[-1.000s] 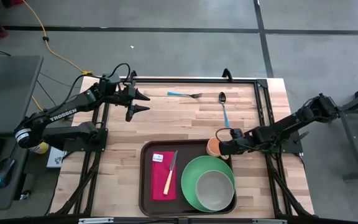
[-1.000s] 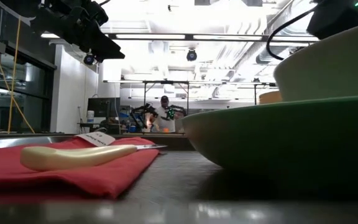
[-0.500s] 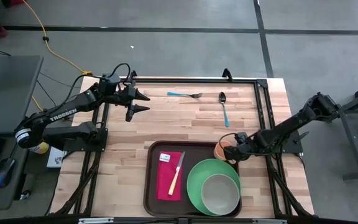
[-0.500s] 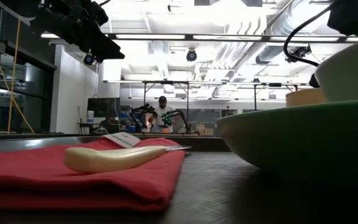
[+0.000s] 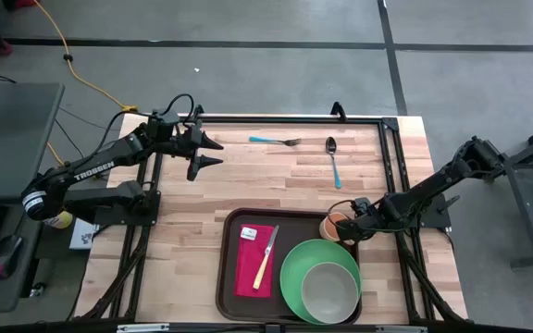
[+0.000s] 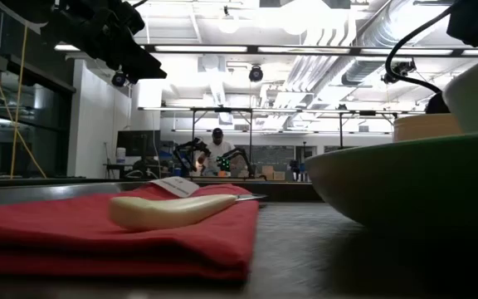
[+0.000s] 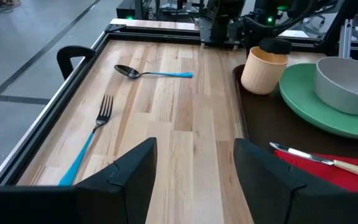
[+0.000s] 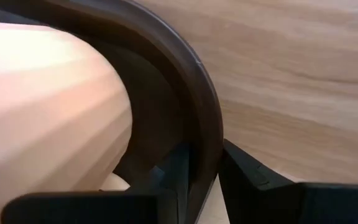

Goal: Set up tray
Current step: Adjust the brown tray, then put the blue fork on the top of red cloth table napkin

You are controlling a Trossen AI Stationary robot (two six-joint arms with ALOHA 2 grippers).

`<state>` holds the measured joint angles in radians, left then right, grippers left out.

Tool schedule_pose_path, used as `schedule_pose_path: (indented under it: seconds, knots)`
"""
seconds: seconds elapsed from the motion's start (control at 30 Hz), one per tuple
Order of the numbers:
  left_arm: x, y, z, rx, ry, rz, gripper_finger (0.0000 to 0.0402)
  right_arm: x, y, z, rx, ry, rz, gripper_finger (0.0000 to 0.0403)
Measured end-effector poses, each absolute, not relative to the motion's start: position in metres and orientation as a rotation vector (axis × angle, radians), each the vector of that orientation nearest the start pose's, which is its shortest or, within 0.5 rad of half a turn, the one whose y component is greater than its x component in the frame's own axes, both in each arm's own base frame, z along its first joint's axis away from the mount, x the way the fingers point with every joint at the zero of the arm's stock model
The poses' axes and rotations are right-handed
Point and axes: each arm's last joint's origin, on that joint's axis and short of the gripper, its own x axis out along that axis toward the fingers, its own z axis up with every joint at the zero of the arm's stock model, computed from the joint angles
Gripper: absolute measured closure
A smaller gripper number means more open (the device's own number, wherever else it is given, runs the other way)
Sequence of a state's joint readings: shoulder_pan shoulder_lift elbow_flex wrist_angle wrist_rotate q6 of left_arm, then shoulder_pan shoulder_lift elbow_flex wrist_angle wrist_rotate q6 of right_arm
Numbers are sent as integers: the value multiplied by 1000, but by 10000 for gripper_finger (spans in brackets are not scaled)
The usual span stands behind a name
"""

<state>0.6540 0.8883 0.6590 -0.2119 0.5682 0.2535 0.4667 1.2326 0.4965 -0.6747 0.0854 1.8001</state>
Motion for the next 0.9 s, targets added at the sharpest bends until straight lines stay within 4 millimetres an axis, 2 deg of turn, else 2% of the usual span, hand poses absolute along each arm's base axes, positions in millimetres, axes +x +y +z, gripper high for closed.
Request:
schedule_pose_path:
  seconds: [0.27, 0.53, 0.9]
  knots:
    - [160, 103, 272, 1, 368, 37, 158, 138, 65, 150, 1046, 1131, -920, 339]
    - [160, 103, 272, 1, 368, 37, 158, 135, 62, 168, 1085, 1015, -807, 318]
    - [159, 103, 272, 0, 368, 37, 158, 127, 57, 180, 1110, 965, -759, 284]
